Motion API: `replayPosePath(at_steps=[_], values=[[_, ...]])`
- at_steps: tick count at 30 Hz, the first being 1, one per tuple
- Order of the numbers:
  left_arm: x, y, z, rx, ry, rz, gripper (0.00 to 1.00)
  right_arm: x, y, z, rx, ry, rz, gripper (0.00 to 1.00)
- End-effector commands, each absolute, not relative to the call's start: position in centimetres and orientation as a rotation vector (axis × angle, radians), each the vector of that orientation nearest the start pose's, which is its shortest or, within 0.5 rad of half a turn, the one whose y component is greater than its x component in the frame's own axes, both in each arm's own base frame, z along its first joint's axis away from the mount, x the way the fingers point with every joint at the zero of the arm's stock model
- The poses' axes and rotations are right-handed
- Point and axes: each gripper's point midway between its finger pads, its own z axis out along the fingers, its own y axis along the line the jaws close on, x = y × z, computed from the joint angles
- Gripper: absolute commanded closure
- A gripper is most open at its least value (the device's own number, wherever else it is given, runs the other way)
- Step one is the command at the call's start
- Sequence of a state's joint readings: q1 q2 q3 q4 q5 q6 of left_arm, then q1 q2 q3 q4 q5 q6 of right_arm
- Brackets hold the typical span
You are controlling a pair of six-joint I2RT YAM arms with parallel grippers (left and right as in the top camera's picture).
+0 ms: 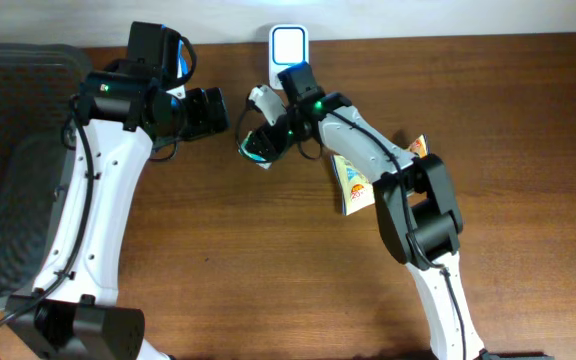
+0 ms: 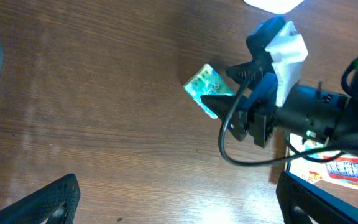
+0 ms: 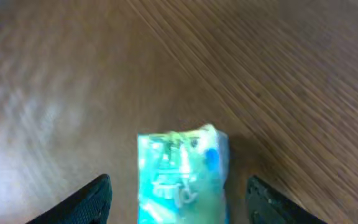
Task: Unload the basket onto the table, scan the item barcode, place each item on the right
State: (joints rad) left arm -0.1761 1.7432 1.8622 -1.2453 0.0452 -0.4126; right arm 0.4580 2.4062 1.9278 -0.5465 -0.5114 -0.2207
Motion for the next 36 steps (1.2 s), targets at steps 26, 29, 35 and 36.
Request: replayPosePath(at_steps=[26,29,35,36], values=[[39.9,-7.8,24.3,-0.317,2.693,-0.241,0.01,60.7,21.6,19.6,-0.073,2.138,1.404,0.96],[39.9,-7.8,24.3,-0.317,2.693,-0.241,0.01,65.6,20.3,19.9,-0.095,1.990,0.879,0.96],[39.9,-7.8,24.3,-0.317,2.693,-0.241,0.01,64.5,27.2,18.9,-0.916,1.705,-0.426,0.96],[39.9,-7.8,24.3,-0.317,2.693,-0.241,0.01,64.4,27.6,18.2,-0.962,1.694,-0.465,0.96]])
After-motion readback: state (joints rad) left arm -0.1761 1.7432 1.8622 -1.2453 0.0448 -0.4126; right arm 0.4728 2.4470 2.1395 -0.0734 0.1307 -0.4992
